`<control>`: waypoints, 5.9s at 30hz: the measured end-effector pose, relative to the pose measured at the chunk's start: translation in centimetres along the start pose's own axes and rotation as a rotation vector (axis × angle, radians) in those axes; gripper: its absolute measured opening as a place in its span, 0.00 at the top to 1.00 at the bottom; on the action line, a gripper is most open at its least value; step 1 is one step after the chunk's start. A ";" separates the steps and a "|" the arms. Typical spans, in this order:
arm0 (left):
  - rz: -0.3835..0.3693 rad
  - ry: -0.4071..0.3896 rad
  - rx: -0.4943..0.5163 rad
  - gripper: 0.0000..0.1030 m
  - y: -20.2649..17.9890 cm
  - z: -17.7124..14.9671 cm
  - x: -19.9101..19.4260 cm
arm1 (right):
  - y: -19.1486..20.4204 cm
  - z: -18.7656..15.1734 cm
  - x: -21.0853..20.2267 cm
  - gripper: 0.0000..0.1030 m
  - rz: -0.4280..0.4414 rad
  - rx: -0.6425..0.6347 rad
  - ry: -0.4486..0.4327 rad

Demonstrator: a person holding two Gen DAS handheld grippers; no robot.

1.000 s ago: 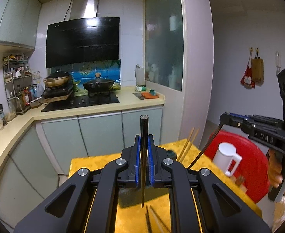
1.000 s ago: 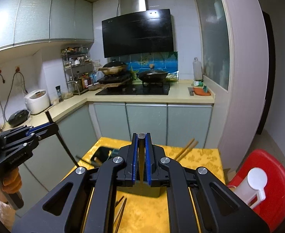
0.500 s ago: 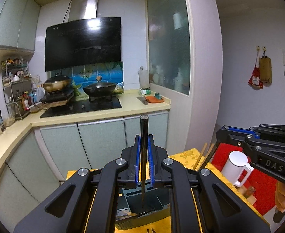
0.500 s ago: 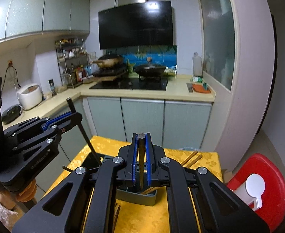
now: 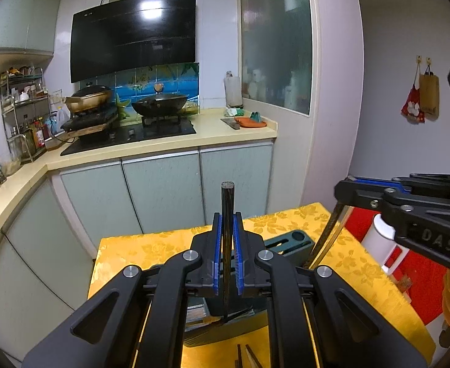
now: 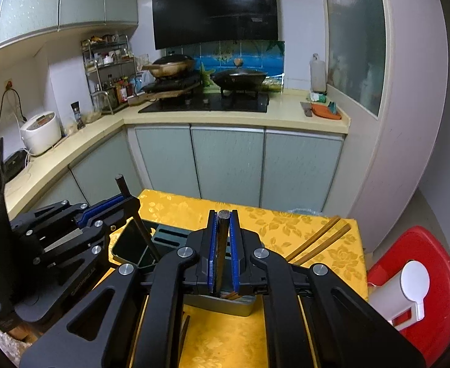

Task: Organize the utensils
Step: 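Lower both chopsticks into the holder and open both grippers, then move both open grippers back over the remaining chopsticks, then close the right gripper on a dark chopstick while the left grips a brown chopstick, then lift both chopsticks and carry them over the green holder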

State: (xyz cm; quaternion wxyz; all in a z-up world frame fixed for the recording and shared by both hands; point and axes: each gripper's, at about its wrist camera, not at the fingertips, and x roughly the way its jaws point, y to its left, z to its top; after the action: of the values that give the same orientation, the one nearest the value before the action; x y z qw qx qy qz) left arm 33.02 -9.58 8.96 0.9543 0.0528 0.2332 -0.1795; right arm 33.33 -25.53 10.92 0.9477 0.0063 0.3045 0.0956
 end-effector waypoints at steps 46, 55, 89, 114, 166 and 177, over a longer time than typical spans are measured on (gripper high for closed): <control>0.057 0.081 -0.073 0.17 0.9 -14.1 -9.2 | 0.0 -18.2 -5.0 0.45 -0.142 0.027 -0.014; 0.062 0.199 -0.120 0.17 2.2 -22.1 -10.1 | 1.1 -26.1 -4.4 0.45 -0.118 0.072 0.100; 0.147 0.307 0.021 0.28 0.8 -32.0 -12.4 | 8.5 -34.2 -4.3 0.45 -0.005 -0.069 0.147; 0.052 0.266 -0.051 0.62 0.5 -32.2 -12.4 | 7.6 -33.7 -3.1 0.80 0.020 -0.044 0.085; 0.052 -0.124 -0.010 0.94 1.5 -16.1 -21.8 | 3.0 -20.7 -16.0 0.93 0.105 0.038 -0.207; 0.053 -0.110 0.022 0.94 1.7 -14.6 -20.7 | 2.1 -17.4 -14.6 0.93 0.086 0.048 -0.183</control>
State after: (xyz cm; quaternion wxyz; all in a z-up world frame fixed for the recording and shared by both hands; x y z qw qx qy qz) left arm 10.30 1.26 5.67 0.9693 0.0597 0.1771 -0.1595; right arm 11.27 -26.95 5.31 0.9662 0.0508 0.2181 0.1276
